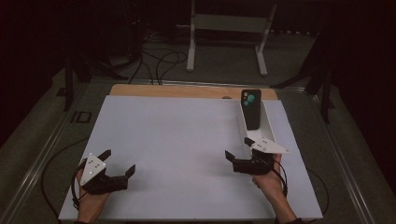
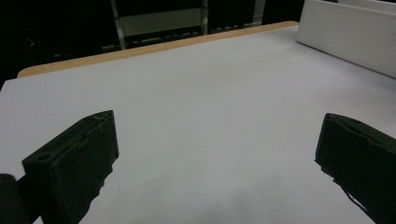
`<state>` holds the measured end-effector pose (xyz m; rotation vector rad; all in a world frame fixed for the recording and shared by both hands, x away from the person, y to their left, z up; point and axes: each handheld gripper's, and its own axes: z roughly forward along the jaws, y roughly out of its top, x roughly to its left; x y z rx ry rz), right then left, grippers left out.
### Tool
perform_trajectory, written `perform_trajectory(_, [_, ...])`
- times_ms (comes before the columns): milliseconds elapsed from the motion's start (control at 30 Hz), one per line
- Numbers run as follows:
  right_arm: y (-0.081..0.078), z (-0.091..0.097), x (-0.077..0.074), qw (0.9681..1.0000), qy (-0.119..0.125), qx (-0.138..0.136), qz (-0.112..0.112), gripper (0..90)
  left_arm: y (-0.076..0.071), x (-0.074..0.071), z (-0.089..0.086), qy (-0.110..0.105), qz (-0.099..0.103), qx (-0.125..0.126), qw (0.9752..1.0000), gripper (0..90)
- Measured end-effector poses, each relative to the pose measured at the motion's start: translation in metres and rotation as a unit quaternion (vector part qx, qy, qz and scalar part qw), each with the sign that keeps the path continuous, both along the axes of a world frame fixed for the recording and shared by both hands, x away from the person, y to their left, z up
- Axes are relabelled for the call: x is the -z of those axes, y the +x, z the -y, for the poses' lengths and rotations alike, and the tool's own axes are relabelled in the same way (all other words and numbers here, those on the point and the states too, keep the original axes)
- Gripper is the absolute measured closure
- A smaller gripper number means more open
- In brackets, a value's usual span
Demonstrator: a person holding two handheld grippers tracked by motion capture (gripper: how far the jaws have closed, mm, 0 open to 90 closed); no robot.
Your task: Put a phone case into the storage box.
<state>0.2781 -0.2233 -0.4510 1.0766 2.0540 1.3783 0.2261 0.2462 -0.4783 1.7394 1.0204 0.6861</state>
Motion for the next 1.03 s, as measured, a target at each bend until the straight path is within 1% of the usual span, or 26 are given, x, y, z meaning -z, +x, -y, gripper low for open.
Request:
perform_trajectory(67, [-0.007, 0.002, 0.002, 0.9999, 0.004, -0.007, 0.010, 9.4, 0.000, -0.001, 0.000, -0.002, 0.000, 0.003, 1.0000, 0.0])
perform_trajectory(200, [-0.017, 0.007, 0.010, 0.9995, 0.009, -0.012, 0.026, 9.4, -0.001, -0.002, 0.000, -0.003, 0.001, 0.006, 1.0000, 0.0])
perform_trajectory(300, [-0.022, 0.012, 0.016, 0.9990, 0.026, -0.016, 0.033, 9.4, -0.001, -0.003, 0.000, -0.006, 0.001, 0.008, 0.9999, 0.0])
perform_trajectory(333, [-0.024, 0.014, 0.018, 0.9988, 0.027, -0.016, 0.037, 9.4, -0.001, -0.003, 0.000, -0.006, 0.002, 0.009, 0.9999, 0.0])
perform_trajectory(467, [-0.029, 0.018, 0.024, 0.9984, 0.030, -0.024, 0.042, 9.5, -0.002, -0.002, 0.002, -0.003, 0.002, 0.016, 0.9999, 0.0])
perform_trajectory(633, [-0.034, 0.024, 0.028, 0.9971, 0.039, -0.024, 0.060, 9.5, -0.004, -0.002, 0.002, -0.005, 0.005, 0.021, 0.9998, 0.0])
perform_trajectory(733, [-0.039, 0.028, 0.031, 0.9964, 0.028, -0.024, 0.076, 11.9, -0.004, -0.001, 0.002, -0.005, 0.005, 0.022, 0.9997, 0.0])
perform_trajectory(767, [-0.040, 0.029, 0.032, 0.9964, 0.027, -0.024, 0.077, 12.0, -0.005, -0.001, 0.002, -0.005, 0.004, 0.022, 0.9997, 0.0])
perform_trajectory(900, [-0.042, 0.032, 0.032, 0.9958, 0.033, -0.023, 0.082, 12.0, -0.004, 0.000, 0.003, -0.002, 0.003, 0.022, 0.9998, 0.0])
perform_trajectory(1033, [-0.043, 0.030, 0.033, 0.9958, 0.030, -0.028, 0.082, 11.9, -0.004, 0.001, 0.003, -0.001, 0.002, 0.020, 0.9998, 0.0])
